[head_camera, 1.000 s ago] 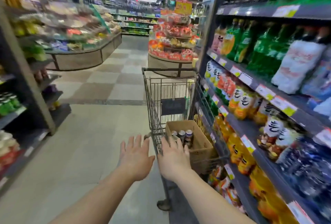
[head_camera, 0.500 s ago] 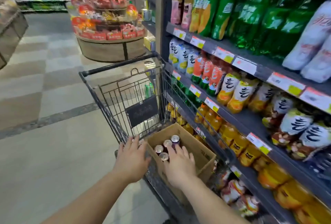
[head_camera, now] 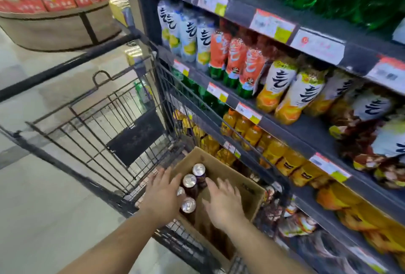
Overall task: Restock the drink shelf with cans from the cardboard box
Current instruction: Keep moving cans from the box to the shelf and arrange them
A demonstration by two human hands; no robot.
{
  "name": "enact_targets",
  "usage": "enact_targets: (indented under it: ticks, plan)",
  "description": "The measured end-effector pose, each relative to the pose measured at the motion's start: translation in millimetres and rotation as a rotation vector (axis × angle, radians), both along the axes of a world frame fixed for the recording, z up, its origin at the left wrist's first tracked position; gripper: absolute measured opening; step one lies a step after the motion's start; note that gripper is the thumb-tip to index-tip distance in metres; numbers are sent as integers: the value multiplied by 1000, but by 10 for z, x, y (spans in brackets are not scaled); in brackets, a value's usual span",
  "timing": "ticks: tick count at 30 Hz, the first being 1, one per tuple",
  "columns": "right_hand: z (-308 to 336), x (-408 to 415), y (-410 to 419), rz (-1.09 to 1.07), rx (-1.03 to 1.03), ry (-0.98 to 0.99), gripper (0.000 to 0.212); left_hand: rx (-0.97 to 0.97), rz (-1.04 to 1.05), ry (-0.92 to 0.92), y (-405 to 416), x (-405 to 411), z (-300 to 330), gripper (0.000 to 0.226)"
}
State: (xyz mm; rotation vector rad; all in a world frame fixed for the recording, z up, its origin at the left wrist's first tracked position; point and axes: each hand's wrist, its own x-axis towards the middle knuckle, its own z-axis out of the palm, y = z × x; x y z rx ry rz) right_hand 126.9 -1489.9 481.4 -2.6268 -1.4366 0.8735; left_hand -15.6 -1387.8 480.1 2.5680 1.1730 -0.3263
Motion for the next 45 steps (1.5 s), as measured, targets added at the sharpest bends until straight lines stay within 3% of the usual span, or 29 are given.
enact_targets:
  ticks: [13, 19, 25, 32, 39, 42, 45]
  plan:
    - [-1084, -177, 365, -182, -115, 122, 75, -135, -447, 55, 994, 230, -883, 61]
    - [-1467, -216, 415, -139, -187, 164, 84, -144, -489, -24, 998, 310, -1275, 62]
    - [-1722, -244, 477, -102, -175, 182, 72, -102, -516, -89, 1031, 210, -1434, 60]
    - [-1559, -108, 362, -142, -144, 191, 74, -87, -514, -87, 990, 247, -1410, 71]
    - [-966, 61, 316, -278, 78, 229, 66, -105, -551, -58, 834, 333, -1235, 99]
    - [-787, 81, 345, -266, 189, 194, 65, -164, -491, -158, 747, 409, -1231, 106]
    - [-680, 70, 358, -266, 228, 195, 68, -216, -401, -323, 722, 459, -1235, 94]
